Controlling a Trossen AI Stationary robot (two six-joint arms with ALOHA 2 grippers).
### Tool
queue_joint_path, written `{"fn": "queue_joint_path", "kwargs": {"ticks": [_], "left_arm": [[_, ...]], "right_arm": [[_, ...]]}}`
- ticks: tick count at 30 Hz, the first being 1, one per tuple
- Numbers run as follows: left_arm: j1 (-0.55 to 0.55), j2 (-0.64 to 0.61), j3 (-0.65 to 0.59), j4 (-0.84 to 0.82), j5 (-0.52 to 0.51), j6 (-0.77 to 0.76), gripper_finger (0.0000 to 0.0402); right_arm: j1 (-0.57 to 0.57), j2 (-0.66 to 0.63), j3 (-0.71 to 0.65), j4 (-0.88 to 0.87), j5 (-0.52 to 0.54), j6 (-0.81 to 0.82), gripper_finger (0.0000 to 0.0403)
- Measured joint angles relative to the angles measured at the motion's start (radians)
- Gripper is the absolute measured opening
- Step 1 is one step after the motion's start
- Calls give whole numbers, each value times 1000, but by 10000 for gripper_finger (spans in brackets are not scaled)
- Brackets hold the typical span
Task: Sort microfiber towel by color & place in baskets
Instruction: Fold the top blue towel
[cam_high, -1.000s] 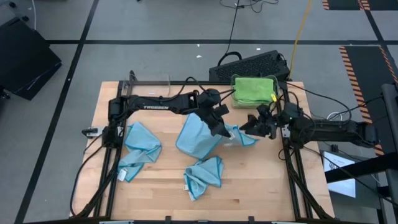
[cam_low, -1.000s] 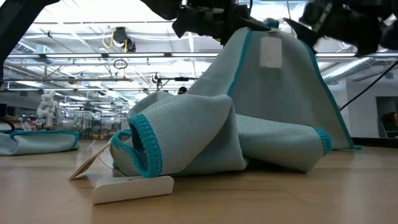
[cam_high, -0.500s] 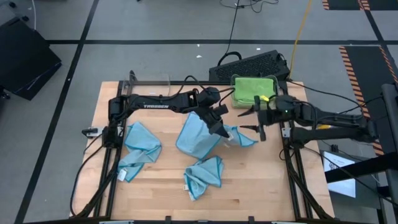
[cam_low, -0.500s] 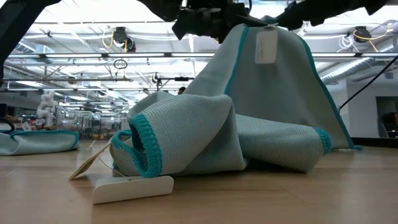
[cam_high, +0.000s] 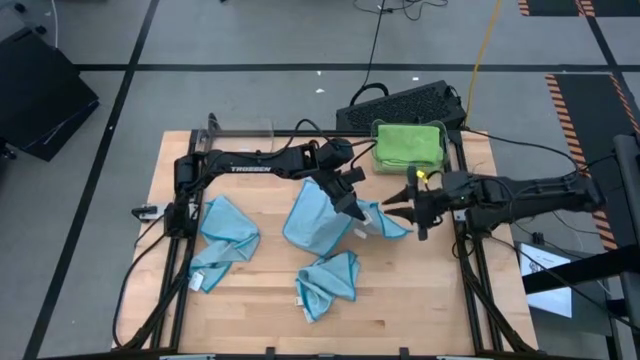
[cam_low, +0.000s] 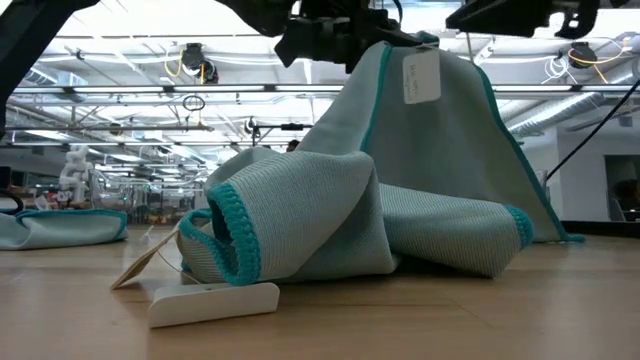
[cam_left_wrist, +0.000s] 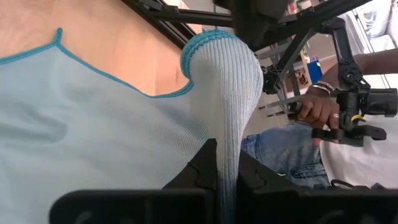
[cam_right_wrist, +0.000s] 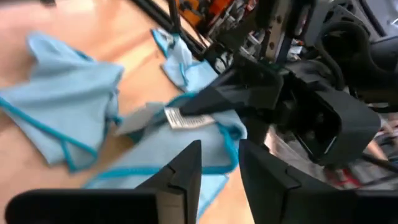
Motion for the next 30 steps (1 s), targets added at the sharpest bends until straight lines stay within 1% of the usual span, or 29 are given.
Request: {"fn": "queue_joint_path", "kwargs": {"ticks": [4, 7, 11, 15, 17, 22, 25, 30], "left_arm": [[-2, 0, 0, 0, 7, -6, 6], [-1, 0, 0, 0, 7, -8, 11], [-1, 0, 0, 0, 7, -9, 22], [-1, 0, 0, 0, 7, -11, 9], [-1, 0, 0, -1, 7, -11, 5], [-1, 0, 0, -2, 7, -11, 22], [-1, 0, 0, -2, 7, -10, 20], [-1, 0, 0, -2, 7, -10, 6]], "right_arm": [[22, 38, 0, 29, 78, -124, 96], [25, 75, 0, 53, 81, -193, 95], [32, 118, 0, 94, 87, -248, 95], [41, 141, 0, 167, 152, -303, 95], [39, 150, 0, 176, 156, -330, 95], [39, 167, 0, 156, 156, -339, 95], [39, 167, 0, 166, 156, -339, 91], [39, 166, 0, 159, 160, -338, 56]]}}
